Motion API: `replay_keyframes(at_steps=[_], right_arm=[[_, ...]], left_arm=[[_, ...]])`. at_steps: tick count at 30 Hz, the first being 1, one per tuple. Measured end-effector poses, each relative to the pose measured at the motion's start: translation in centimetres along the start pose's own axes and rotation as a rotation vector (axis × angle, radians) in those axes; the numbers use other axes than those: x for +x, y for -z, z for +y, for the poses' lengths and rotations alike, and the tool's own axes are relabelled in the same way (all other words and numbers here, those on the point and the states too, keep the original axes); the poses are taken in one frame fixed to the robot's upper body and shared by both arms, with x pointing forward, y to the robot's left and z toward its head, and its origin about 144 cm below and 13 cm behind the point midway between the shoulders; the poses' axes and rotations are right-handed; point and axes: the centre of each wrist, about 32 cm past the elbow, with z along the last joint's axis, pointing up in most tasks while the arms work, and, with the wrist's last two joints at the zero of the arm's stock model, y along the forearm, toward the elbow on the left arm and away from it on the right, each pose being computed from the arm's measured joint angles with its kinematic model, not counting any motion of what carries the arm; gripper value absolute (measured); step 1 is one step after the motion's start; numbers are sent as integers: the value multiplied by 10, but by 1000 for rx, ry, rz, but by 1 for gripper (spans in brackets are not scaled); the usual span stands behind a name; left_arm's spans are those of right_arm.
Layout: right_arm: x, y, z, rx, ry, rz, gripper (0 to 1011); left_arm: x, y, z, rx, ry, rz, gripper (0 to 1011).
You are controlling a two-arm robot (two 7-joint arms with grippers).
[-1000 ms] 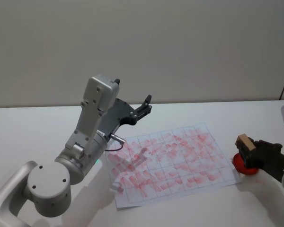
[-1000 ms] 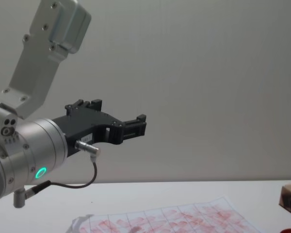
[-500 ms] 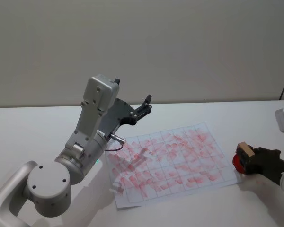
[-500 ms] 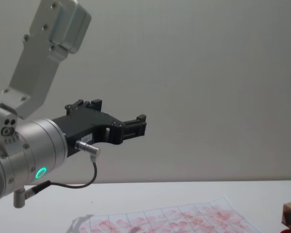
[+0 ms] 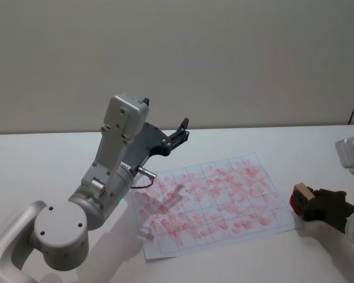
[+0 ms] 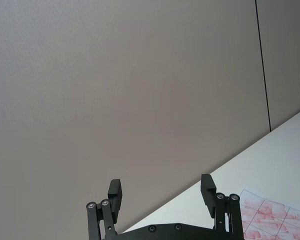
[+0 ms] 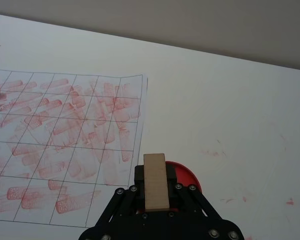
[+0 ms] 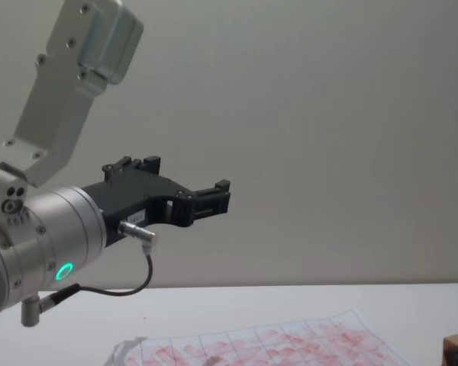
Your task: Use the one hand to pick up the stamp and affix it onto the A4 paper.
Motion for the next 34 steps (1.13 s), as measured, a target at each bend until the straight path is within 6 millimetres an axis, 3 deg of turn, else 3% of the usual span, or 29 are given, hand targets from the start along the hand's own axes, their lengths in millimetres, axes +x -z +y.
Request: replay_keyframes(at_steps=[5, 8, 27, 31, 34], right_arm=[[0, 1, 2, -8, 1, -4, 220], [0, 1, 3, -12, 2, -6, 278], [1, 2, 5, -23, 2, -10, 907], [1, 2, 5, -24, 2, -10, 998], [1, 2, 5, -24, 2, -10, 1001]], left_arm=[[0, 0, 0, 0, 0, 0, 1001], [0, 0, 0, 0, 0, 0, 1001], [0, 0, 0, 0, 0, 0, 1001], [0, 0, 0, 0, 0, 0, 1001], [0, 0, 0, 0, 0, 0, 1001]])
